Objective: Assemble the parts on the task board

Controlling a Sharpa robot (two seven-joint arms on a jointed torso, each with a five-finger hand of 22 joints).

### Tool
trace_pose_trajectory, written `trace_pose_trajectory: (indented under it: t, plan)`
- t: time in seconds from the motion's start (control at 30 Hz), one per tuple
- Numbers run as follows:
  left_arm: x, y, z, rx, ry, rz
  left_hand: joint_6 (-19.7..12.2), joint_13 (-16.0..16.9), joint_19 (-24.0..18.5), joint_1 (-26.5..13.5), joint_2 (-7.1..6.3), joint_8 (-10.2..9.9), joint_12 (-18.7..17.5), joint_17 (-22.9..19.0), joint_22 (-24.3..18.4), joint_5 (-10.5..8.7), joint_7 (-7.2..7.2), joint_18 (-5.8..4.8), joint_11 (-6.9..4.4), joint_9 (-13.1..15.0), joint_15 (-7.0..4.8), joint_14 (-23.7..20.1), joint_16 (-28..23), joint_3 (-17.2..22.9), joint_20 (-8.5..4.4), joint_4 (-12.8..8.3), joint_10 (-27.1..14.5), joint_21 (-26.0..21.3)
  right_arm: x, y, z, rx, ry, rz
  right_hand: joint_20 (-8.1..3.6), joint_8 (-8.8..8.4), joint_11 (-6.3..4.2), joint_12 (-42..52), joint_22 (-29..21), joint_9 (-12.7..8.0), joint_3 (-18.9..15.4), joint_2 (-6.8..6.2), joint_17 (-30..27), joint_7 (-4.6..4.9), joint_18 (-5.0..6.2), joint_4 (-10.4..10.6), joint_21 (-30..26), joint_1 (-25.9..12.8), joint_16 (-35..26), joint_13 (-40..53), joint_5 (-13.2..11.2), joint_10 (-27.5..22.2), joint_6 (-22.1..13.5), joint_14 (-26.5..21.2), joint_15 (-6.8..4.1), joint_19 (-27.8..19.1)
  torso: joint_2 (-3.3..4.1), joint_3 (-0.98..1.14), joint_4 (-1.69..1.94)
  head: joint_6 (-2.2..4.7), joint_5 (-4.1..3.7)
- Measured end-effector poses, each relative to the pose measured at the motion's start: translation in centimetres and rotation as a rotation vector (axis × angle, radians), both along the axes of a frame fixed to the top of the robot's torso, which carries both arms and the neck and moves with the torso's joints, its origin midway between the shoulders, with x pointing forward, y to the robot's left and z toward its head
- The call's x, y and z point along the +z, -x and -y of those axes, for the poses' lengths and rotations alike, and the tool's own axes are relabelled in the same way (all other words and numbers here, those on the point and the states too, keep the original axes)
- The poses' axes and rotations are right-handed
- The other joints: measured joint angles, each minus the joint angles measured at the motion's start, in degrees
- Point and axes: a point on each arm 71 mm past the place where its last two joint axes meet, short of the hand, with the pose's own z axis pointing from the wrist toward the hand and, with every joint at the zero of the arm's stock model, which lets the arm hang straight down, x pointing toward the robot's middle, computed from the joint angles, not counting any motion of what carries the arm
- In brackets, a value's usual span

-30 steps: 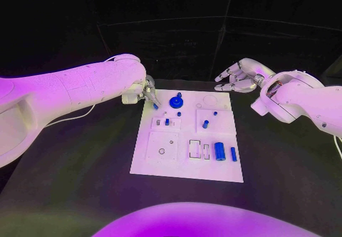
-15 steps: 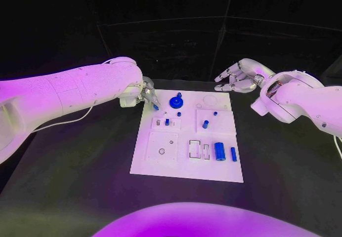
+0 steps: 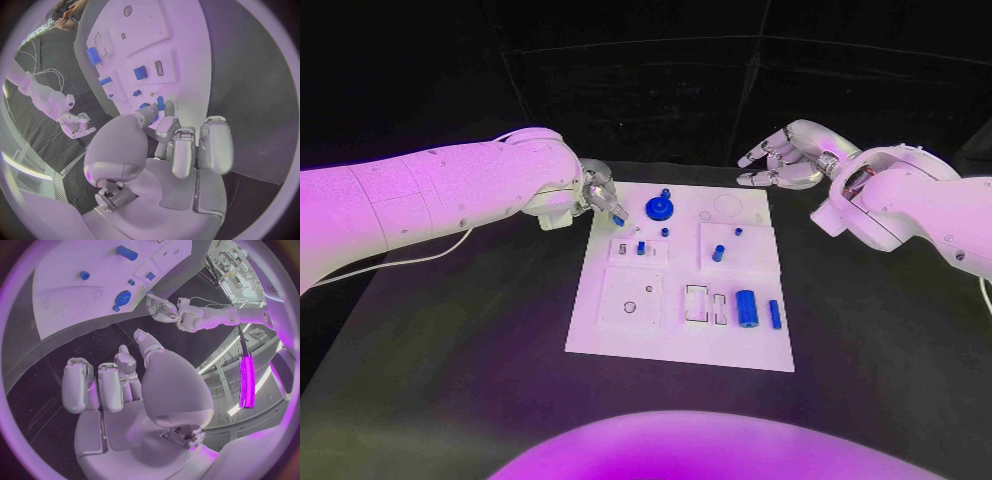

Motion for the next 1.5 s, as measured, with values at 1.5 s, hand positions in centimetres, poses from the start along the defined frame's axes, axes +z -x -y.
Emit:
trace_pose_trajectory:
  t: [1.5]
  plan:
    - [-2.1, 3.4, 0.0, 0.024, 0.039, 0.01, 0.77, 0.31, 0.0, -0.45, -2.54, 2.07, 0.0, 0.0, 0.32, 0.01, -1.12, 0.0, -0.74, 0.66, 0.0, 0.0, 0.0, 0.85, 0.0, -1.18, 1.15, 0.0, 0.0, 0.0, 0.3, -0.005, 0.001, -0.001, 0.0, 0.0, 0.0, 0.0, 0.0, 0.0, 0.0, 0.0, 0.0, 0.0, -0.01, 0.0, 0.0, 0.0, 0.0, -0.08, 0.04, 0.0, 0.0, 0.0, 0.0, 0.0, 0.07, -0.02, -0.07, -0.35, 0.59]
